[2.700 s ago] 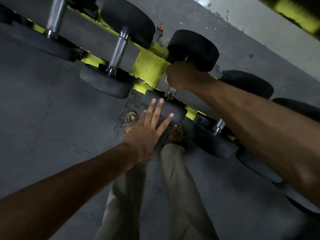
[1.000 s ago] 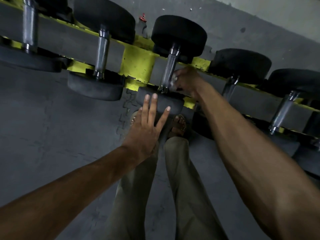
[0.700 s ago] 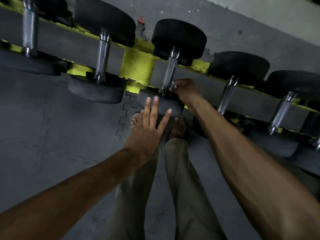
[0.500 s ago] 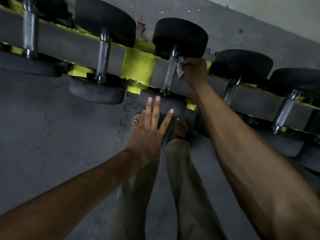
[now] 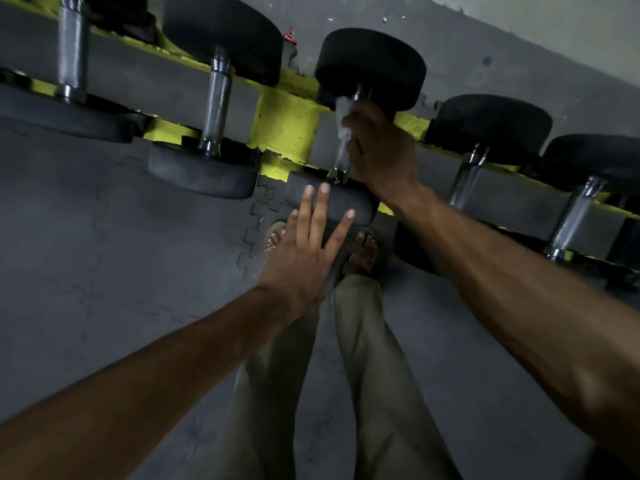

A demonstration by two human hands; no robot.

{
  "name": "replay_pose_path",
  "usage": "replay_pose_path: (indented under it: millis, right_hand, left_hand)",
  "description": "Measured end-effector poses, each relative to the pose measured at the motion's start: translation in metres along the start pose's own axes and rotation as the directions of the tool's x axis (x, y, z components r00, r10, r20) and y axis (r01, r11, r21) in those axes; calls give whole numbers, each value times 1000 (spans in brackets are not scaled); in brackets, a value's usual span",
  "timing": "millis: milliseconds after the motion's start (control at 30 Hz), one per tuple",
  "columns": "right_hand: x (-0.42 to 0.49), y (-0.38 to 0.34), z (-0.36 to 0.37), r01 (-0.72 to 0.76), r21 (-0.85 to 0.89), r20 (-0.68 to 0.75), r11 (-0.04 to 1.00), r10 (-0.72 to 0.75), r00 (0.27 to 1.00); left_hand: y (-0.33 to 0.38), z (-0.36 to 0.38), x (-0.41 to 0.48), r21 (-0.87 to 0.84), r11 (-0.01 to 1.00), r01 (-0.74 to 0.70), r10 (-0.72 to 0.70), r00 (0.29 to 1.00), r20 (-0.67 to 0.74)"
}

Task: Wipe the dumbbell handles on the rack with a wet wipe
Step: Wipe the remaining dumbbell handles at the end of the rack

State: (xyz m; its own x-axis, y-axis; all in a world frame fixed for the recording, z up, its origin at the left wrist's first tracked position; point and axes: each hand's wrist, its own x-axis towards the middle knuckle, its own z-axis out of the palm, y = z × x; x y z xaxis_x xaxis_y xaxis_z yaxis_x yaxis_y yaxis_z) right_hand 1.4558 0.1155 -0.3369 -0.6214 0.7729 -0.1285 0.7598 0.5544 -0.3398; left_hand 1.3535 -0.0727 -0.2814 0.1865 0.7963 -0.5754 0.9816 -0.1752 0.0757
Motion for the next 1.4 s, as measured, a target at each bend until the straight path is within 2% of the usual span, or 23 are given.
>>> replay_pose_path:
  millis: [67, 133, 200, 267, 333, 367, 433, 467, 500, 600, 633, 667, 733, 800, 833, 967, 1033, 1200, 1233, 1267, 1333, 1400]
  right_hand:
    - [-6, 4, -5, 244, -29, 179, 969, -236, 955]
    - [-3, 6, -16, 407, -43, 295, 912, -378, 878]
    - [12, 12, -26, 409, -103, 284, 907, -368, 886]
    - [25, 24, -36, 298, -181, 185, 937, -266, 946]
    - [27, 23, -38, 266, -159, 222, 951, -228, 948]
    - [25, 16, -37, 342, -132, 304, 930, -290, 907]
    - [15, -2, -34, 542, -58, 517, 839, -439, 735]
    - [15, -5, -34, 594, -39, 566, 804, -472, 676]
    - [18, -4, -36, 593, -58, 558, 803, -466, 686]
    - [36, 7, -49, 383, -227, 344, 895, -294, 892]
    - [37, 8, -50, 338, -265, 303, 903, -255, 918]
    - [37, 2, -50, 368, -289, 338, 884, -265, 903]
    - [36, -19, -42, 504, -261, 525, 823, -317, 790]
    - [40, -40, -38, 553, -255, 655, 793, -279, 702]
    - [46, -45, -39, 546, -292, 660, 785, -248, 710]
    - [63, -38, -38, 417, -442, 529, 794, -145, 836]
    - [57, -41, -34, 420, -446, 562, 790, -118, 819]
    - [46, -51, -26, 394, -189, 813, 900, -81, 576]
    - [50, -45, -28, 399, -176, 812, 900, -96, 575]
    - [56, -35, -31, 404, -187, 786, 896, -111, 608]
    - [66, -16, -40, 437, -282, 653, 854, -162, 740]
    - [59, -8, -42, 443, -295, 551, 847, -228, 803]
  left_hand:
    - [1, -2, 0, 11, 1000, 0, 0, 1000, 4]
    - [2, -3, 0, 15, 1000, 7, -7, 1000, 4]
    - [1, -4, 0, 18, 1000, 19, -19, 1000, 12]
    - [2, -4, 0, 18, 1000, 23, -23, 999, 25]
    - [4, -5, 0, 18, 1000, 25, -25, 999, 26]
    - [4, -5, 1, 20, 999, 28, -29, 999, 26]
    - [6, -6, 1, 19, 999, 45, -45, 998, 35]
    - [6, -6, 1, 24, 998, 52, -53, 998, 40]
    - [6, -7, 1, 28, 998, 54, -55, 998, 44]
    - [7, -9, 0, 33, 998, 49, -51, 996, 67]
    - [7, -10, 0, 37, 998, 49, -51, 996, 68]
    - [8, -10, 0, 45, 998, 50, -53, 996, 67]
    - [9, -9, 0, 48, 997, 56, -59, 996, 66]
    - [11, -7, 0, 45, 997, 65, -68, 996, 54]
    - [11, -6, 1, 45, 996, 71, -73, 996, 49]
    - [12, -2, 3, 52, 995, 80, -83, 995, 52]
    - [13, -1, 2, 34, 995, 89, -90, 995, 44]
    - [15, -3, 3, 21, 994, 106, -107, 992, 61]
    - [15, -4, 3, 24, 994, 109, -110, 992, 64]
    - [15, -3, 3, 27, 994, 109, -111, 992, 65]
    - [15, -4, 3, 23, 994, 110, -112, 992, 61]
    - [16, -5, 3, 8, 994, 113, -113, 992, 55]
